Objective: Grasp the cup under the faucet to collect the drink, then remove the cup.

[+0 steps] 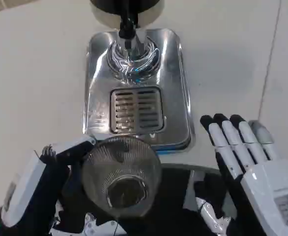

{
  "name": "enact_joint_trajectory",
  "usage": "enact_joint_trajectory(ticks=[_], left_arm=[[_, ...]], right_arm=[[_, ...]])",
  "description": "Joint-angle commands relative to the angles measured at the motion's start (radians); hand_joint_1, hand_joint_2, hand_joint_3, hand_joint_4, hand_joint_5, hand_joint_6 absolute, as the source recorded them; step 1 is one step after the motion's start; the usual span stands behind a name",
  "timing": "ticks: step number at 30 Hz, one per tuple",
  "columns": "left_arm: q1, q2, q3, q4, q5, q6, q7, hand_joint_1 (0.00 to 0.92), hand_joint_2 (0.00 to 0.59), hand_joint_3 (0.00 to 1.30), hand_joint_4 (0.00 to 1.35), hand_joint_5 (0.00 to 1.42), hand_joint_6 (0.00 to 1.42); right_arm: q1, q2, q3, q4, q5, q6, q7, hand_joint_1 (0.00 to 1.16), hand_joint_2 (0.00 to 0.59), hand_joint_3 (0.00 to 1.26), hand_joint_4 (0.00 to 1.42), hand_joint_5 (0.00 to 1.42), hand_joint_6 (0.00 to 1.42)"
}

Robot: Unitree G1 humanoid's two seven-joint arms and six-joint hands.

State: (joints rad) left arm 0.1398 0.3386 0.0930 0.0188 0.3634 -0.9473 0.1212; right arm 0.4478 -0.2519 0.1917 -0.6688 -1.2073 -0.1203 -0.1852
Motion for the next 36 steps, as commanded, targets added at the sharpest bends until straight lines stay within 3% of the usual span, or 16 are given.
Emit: enact_joint_trajectory(ticks=[1, 12, 24, 30, 36], left_arm=[[-0.014, -0.016, 0.007, -0.011, -0.013, 0.007, 0.002, 0.759, 0.000, 1.02, 1.12, 1.20, 1.42], [-0.034, -0.026, 0.008, 0.007, -0.015, 0.041, 0.000, 0.758, 0.000, 1.02, 1.12, 1.20, 1.42], [-0.150, -0.111, -0.031, 0.043, 0.064, 0.139, 0.043, 0.758, 0.000, 1.02, 1.10, 1.20, 1.42], [-0.320, -0.101, -0.028, 0.227, 0.108, 0.186, 0.108, 0.758, 0.000, 1.02, 1.10, 1.20, 1.42], [-0.468, -0.059, -0.057, 0.424, 0.165, 0.183, 0.186, 0.758, 0.000, 1.02, 1.10, 1.20, 1.42]], right_arm=[[-0.011, 0.024, 0.004, 0.015, -0.002, 0.029, 0.026, 0.22, 0.576, 0.00, 0.00, 0.00, 0.00], [-0.070, 0.059, 0.026, 0.063, -0.012, 0.077, 0.027, 0.27, 0.562, 0.00, 0.00, 0.00, 0.00], [0.001, 0.095, 0.028, 0.007, -0.024, 0.105, 0.006, 0.29, 0.562, 0.00, 0.00, 0.00, 0.00], [0.026, 0.137, 0.047, -0.014, -0.059, 0.141, 0.013, 0.29, 0.556, 0.00, 0.00, 0.00, 0.00], [0.031, 0.153, 0.067, -0.038, -0.090, 0.156, 0.042, 0.29, 0.553, 0.00, 0.00, 0.00, 0.00]])
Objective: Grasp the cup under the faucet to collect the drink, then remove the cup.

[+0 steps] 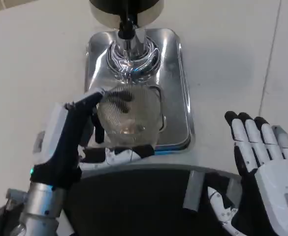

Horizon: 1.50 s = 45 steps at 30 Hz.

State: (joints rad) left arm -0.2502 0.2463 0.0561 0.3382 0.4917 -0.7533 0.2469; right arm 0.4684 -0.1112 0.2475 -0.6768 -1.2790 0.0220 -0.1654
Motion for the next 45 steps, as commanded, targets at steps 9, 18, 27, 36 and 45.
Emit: enact_joint_trajectory(ticks=[9, 18, 27, 36, 45], left_arm=[[-0.252, 0.064, -0.100, 0.351, 0.117, 0.012, 0.218, 0.758, 0.000, 1.02, 1.10, 1.20, 1.42], [-0.399, 0.047, -0.151, 0.530, 0.086, 0.058, 0.263, 0.753, 0.000, 1.03, 1.10, 1.20, 1.42], [-0.489, 0.055, -0.185, 0.650, 0.089, 0.079, 0.312, 0.751, 0.000, 1.03, 1.11, 1.20, 1.42], [-0.517, 0.070, -0.191, 0.701, 0.072, 0.087, 0.343, 0.756, 0.000, 1.01, 1.09, 1.20, 1.42], [-0.507, 0.069, -0.198, 0.689, 0.059, 0.101, 0.373, 0.703, 0.000, 0.81, 0.97, 1.18, 1.42]], right_arm=[[0.022, 0.032, 0.019, -0.058, -0.045, 0.028, 0.051, 0.30, 0.553, 0.00, 0.00, 0.00, 0.00], [0.025, 0.045, 0.032, -0.076, -0.061, 0.038, 0.081, 0.30, 0.553, 0.00, 0.00, 0.00, 0.00], [0.047, 0.043, 0.022, -0.087, -0.049, 0.038, 0.079, 0.30, 0.553, 0.00, 0.00, 0.00, 0.00], [0.029, 0.045, 0.020, -0.067, -0.033, 0.037, 0.082, 0.30, 0.553, 0.00, 0.00, 0.00, 0.00], [0.004, 0.050, 0.010, -0.060, -0.027, 0.047, 0.098, 0.30, 0.553, 0.00, 0.00, 0.00, 0.00]])
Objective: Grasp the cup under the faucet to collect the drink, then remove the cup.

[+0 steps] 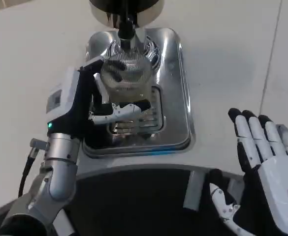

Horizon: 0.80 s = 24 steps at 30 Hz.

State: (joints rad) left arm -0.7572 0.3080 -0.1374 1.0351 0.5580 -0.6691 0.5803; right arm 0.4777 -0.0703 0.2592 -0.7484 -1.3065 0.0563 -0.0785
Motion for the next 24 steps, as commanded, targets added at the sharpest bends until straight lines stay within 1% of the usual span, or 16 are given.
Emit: enact_joint_trajectory(ticks=[1, 3, 4, 5, 6, 8, 10, 13, 14, 17, 19, 21, 23, 24], left_arm=[[0.002, 0.008, -0.006, -0.012, -0.006, 0.019, 0.044, 0.656, 0.000, 0.74, 0.92, 1.15, 1.40], [0.007, 0.011, -0.011, -0.019, -0.002, 0.027, 0.046, 0.591, 0.003, 0.63, 0.79, 1.09, 1.36], [0.009, 0.013, -0.014, -0.023, 0.001, 0.032, 0.047, 0.557, 0.015, 0.59, 0.74, 1.07, 1.34], [0.011, 0.015, -0.016, -0.027, 0.003, 0.035, 0.048, 0.507, 0.029, 0.51, 0.64, 1.03, 1.29], [0.013, 0.016, -0.018, -0.031, 0.004, 0.039, 0.049, 0.448, 0.047, 0.43, 0.54, 0.96, 1.22], [0.019, 0.022, -0.021, -0.041, 0.004, 0.038, 0.042, 0.409, 0.056, 0.37, 0.43, 0.88, 1.12], [0.025, 0.025, -0.024, -0.051, 0.002, 0.034, 0.036, 0.371, 0.057, 0.32, 0.38, 0.83, 1.07], [0.035, 0.029, -0.033, -0.068, 0.001, 0.031, 0.031, 0.349, 0.055, 0.27, 0.30, 0.77, 0.99], [0.039, 0.031, -0.035, -0.074, 0.001, 0.030, 0.028, 0.344, 0.049, 0.25, 0.27, 0.73, 0.92], [0.056, 0.037, -0.039, -0.096, -0.008, 0.024, 0.017, 0.318, 0.036, 0.20, 0.19, 0.64, 0.79], [0.075, 0.048, -0.038, -0.121, -0.010, 0.021, 0.009, 0.289, 0.027, 0.17, 0.13, 0.56, 0.68], [0.118, 0.076, -0.010, -0.178, -0.040, 0.007, -0.010, 0.262, 0.019, 0.14, 0.10, 0.52, 0.61], [0.156, 0.095, 0.017, -0.231, -0.070, 0.001, -0.030, 0.259, 0.018, 0.14, 0.10, 0.52, 0.60], [0.177, 0.109, 0.029, -0.261, -0.079, -0.002, -0.041, 0.251, 0.019, 0.13, 0.09, 0.51, 0.58]], right_arm=[[-0.008, 0.012, -0.001, 0.015, 0.001, 0.014, 0.012, 0.30, 0.553, 0.00, 0.00, 0.00, 0.00], [-0.015, 0.016, 0.002, 0.023, 0.001, 0.016, 0.013, 0.30, 0.553, 0.00, 0.00, 0.00, 0.00], [-0.017, 0.017, 0.003, 0.025, 0.001, 0.016, 0.014, 0.30, 0.553, 0.00, 0.00, 0.00, 0.00], [-0.019, 0.017, 0.003, 0.026, 0.001, 0.016, 0.014, 0.30, 0.553, 0.00, 0.00, 0.00, 0.00], [-0.021, 0.018, 0.002, 0.027, 0.002, 0.016, 0.015, 0.30, 0.553, 0.00, 0.00, 0.00, 0.00], [-0.024, 0.018, 0.000, 0.029, 0.007, 0.017, 0.017, 0.30, 0.553, 0.00, 0.00, 0.00, 0.00], [-0.028, 0.021, -0.001, 0.034, 0.012, 0.020, 0.018, 0.30, 0.553, 0.00, 0.00, 0.00, 0.00], [-0.036, 0.024, 0.004, 0.039, 0.015, 0.021, 0.016, 0.30, 0.553, 0.00, 0.00, 0.00, 0.00], [-0.036, 0.023, 0.006, 0.039, 0.016, 0.021, 0.016, 0.30, 0.553, 0.00, 0.00, 0.00, 0.00], [-0.026, 0.017, 0.006, 0.033, 0.028, 0.016, 0.015, 0.30, 0.553, 0.00, 0.00, 0.00, 0.00], [-0.024, 0.016, 0.006, 0.027, 0.038, 0.014, 0.014, 0.30, 0.553, 0.00, 0.00, 0.00, 0.00], [-0.035, 0.024, 0.005, 0.019, 0.058, 0.015, 0.015, 0.30, 0.553, 0.00, 0.00, 0.00, 0.00], [-0.052, 0.033, 0.005, 0.016, 0.077, 0.018, 0.017, 0.30, 0.551, 0.00, 0.00, 0.00, 0.00], [-0.058, 0.037, 0.005, 0.016, 0.082, 0.019, 0.017, 0.30, 0.550, 0.00, 0.00, 0.00, 0.00]])
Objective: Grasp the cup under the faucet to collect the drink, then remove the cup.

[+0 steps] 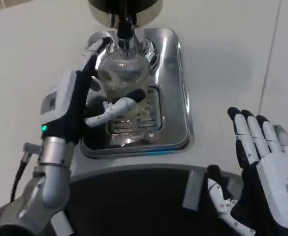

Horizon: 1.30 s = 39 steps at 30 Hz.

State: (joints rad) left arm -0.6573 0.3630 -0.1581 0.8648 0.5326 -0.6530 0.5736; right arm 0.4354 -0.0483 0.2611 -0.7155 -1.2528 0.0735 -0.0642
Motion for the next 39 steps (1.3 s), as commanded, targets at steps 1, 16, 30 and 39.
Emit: enact_joint_trajectory(ticks=[1, 16, 30, 39], left_arm=[[0.091, 0.062, 0.058, -0.113, -0.058, -0.017, -0.043, 0.244, 0.016, 0.12, 0.08, 0.48, 0.55], [0.541, 0.298, 0.241, -0.608, -0.061, 0.128, -0.252, 0.000, 0.041, 0.00, 0.00, 0.00, 0.05], [0.831, 0.290, 0.330, -0.795, -0.045, 0.083, -0.311, 0.000, 0.085, 0.00, 0.00, 0.00, 0.00], [0.856, 0.286, 0.350, -0.800, -0.057, 0.054, -0.324, 0.000, 0.094, 0.00, 0.00, 0.00, 0.00]], right_arm=[[-0.024, 0.019, 0.003, -0.016, 0.034, 0.003, 0.003, 0.30, 0.550, 0.00, 0.00, 0.00, 0.00], [-0.334, 0.200, 0.069, -0.126, 0.228, 0.208, 0.284, 0.29, 0.544, 0.00, 0.00, 0.00, 0.00], [-0.703, 0.221, 0.002, -0.113, 0.688, 0.482, 0.309, 0.17, 0.543, 0.00, 0.00, 0.00, 0.00], [-0.835, 0.170, -0.045, 0.029, 0.864, 0.452, 0.228, 0.10, 0.517, 0.00, 0.00, 0.00, 0.00]])
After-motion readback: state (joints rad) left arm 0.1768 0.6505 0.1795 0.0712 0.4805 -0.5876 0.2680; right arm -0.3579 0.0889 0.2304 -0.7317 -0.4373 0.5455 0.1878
